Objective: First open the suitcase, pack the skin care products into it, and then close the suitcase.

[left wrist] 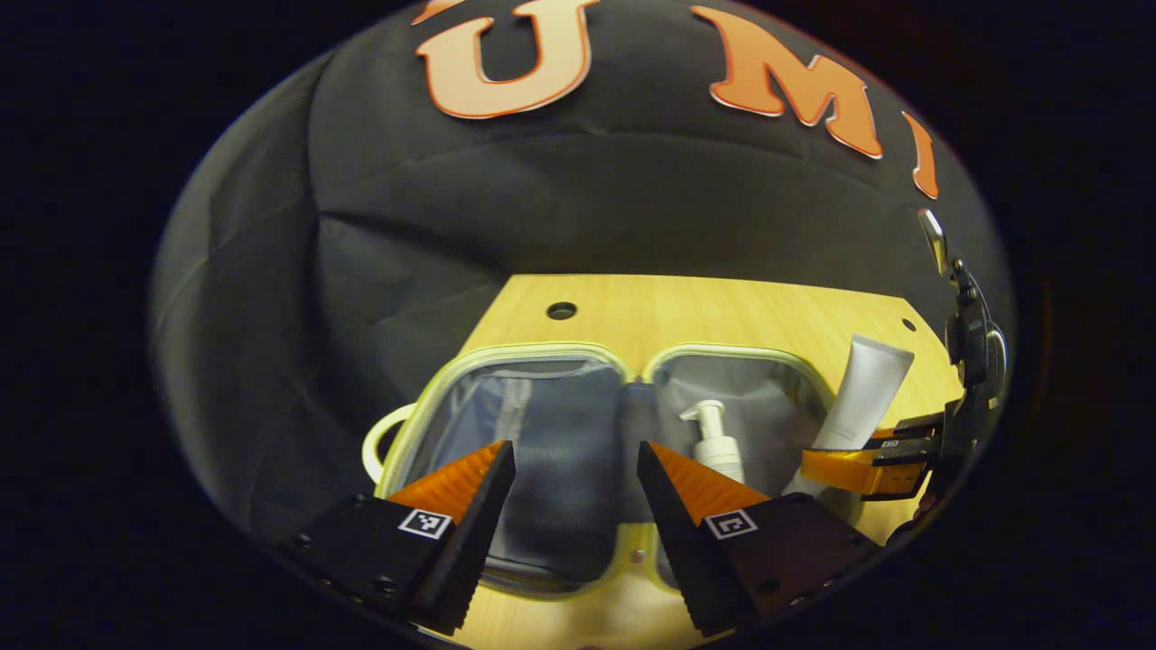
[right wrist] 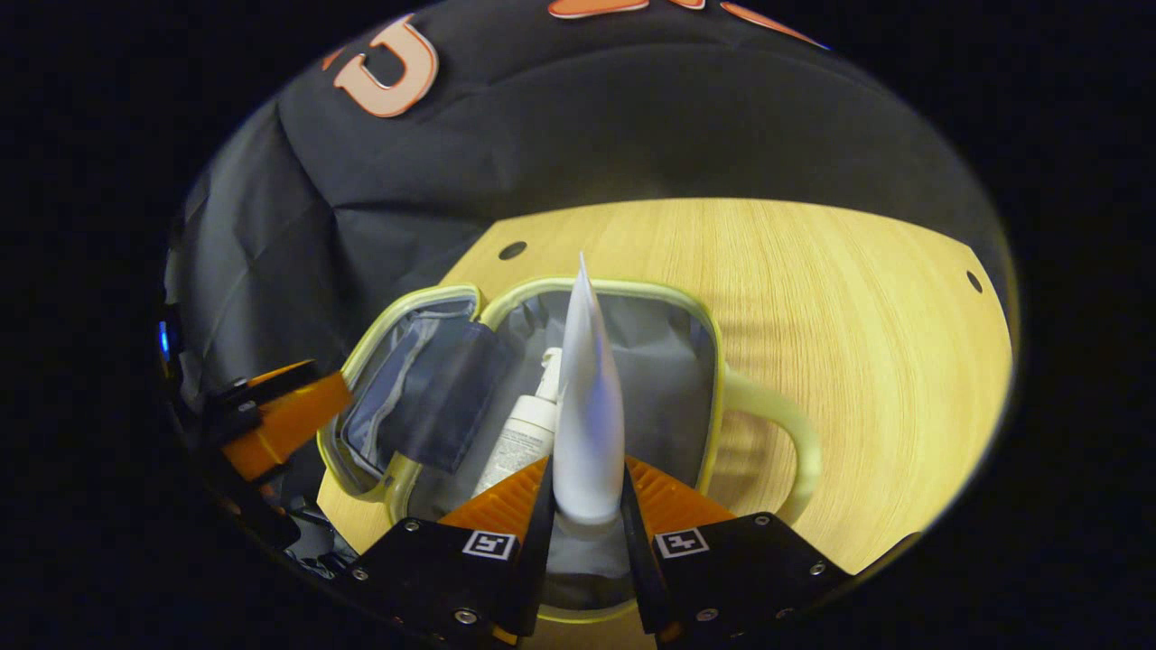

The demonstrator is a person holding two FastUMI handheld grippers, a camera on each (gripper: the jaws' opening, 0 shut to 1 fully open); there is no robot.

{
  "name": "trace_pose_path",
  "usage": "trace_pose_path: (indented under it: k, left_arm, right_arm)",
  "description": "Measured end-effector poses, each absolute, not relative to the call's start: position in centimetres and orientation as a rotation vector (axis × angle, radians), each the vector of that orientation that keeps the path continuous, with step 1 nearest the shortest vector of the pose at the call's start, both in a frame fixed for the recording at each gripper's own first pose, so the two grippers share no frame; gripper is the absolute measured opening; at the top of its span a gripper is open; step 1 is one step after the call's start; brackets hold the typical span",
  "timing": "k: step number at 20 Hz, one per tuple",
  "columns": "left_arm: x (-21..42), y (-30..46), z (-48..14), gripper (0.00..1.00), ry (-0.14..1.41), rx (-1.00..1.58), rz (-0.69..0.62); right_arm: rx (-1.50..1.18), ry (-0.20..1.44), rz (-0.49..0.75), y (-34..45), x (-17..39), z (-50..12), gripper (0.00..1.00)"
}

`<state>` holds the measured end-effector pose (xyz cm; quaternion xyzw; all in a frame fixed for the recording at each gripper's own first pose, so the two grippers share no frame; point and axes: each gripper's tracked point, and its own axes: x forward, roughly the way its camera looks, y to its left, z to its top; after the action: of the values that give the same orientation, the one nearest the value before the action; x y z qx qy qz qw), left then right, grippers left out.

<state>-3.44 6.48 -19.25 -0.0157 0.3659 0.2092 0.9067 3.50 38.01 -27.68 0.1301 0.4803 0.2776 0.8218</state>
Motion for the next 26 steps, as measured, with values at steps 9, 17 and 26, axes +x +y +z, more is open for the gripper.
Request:
trace_pose_path:
  k: [9,17,26]
  left_arm:
    - [-12.6,19.1,-16.3,0.87,0.769,-0.122,0.68]
    - [-17.5,28.6,-20.3,0.86,0.772,-0.253,0.821]
    - [-14.5,29.9,-24.6,0.9,0.747,-0.509,0.749]
  right_arm:
    - [0.289,1.196,0.458,38.7,3.3,-31.1,0.42]
    - [0.331,1.235,0.361,38.3,3.1,-30.9,0.42]
    - [0.323,1.084,0.353,34.8,4.5,-26.4,0.47]
